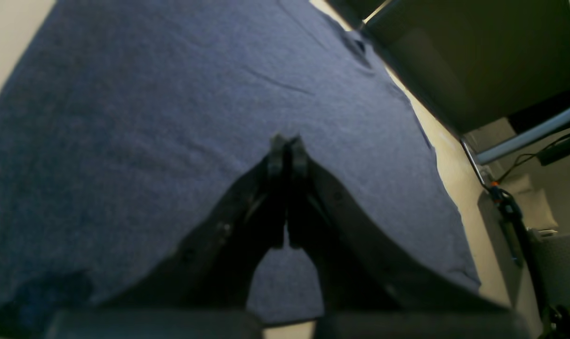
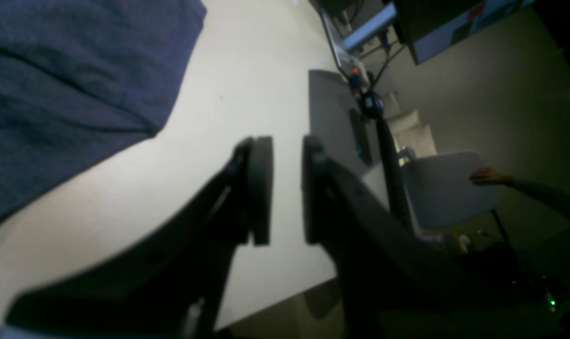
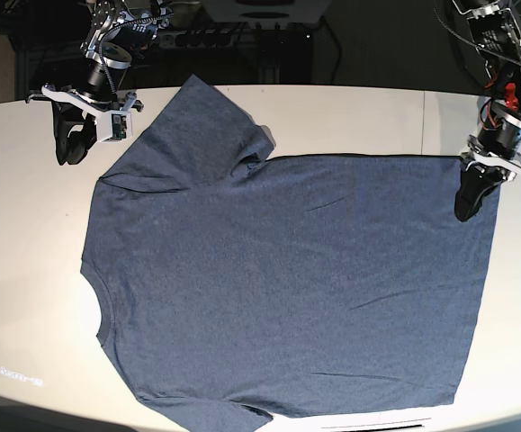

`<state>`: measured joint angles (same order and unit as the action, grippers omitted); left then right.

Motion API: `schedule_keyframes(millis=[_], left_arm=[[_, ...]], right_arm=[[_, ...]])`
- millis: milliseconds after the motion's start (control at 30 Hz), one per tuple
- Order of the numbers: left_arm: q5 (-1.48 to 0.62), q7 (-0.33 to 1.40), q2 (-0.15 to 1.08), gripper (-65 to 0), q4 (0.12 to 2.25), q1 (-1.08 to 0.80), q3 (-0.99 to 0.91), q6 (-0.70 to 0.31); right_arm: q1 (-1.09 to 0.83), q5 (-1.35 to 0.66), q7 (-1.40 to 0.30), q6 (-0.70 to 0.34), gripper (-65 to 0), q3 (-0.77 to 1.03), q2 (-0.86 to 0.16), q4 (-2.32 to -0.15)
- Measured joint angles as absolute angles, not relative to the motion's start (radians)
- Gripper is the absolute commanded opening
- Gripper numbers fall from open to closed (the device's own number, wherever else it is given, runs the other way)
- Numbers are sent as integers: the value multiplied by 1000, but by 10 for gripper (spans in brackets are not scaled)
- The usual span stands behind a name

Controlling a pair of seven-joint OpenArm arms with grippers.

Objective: Fold the T-shirt properly

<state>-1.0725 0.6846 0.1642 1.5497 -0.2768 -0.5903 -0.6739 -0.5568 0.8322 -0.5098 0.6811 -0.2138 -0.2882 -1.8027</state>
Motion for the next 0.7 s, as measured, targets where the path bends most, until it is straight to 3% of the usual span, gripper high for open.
schedule_keyframes(millis=[400,567,633,700], left_arm=[[-1071,715,172,-650,1550,-277,-590,-674],[-917,678,172,-650,1550,-277,-590,-674],[-856,634,172,-650,1550,-277,-590,-674],[-831,620,172,-650,1550,-277,-590,-674]], right_arm=[[-557,832,-510,681,-529,-214,-288,-1803],[-557,832,-510,681,-531,-214,-288,-1802],[-557,832,-510,681,-559,-214,-288,-1803],[-557,832,-511,681,-650,-214,-288,-1803]])
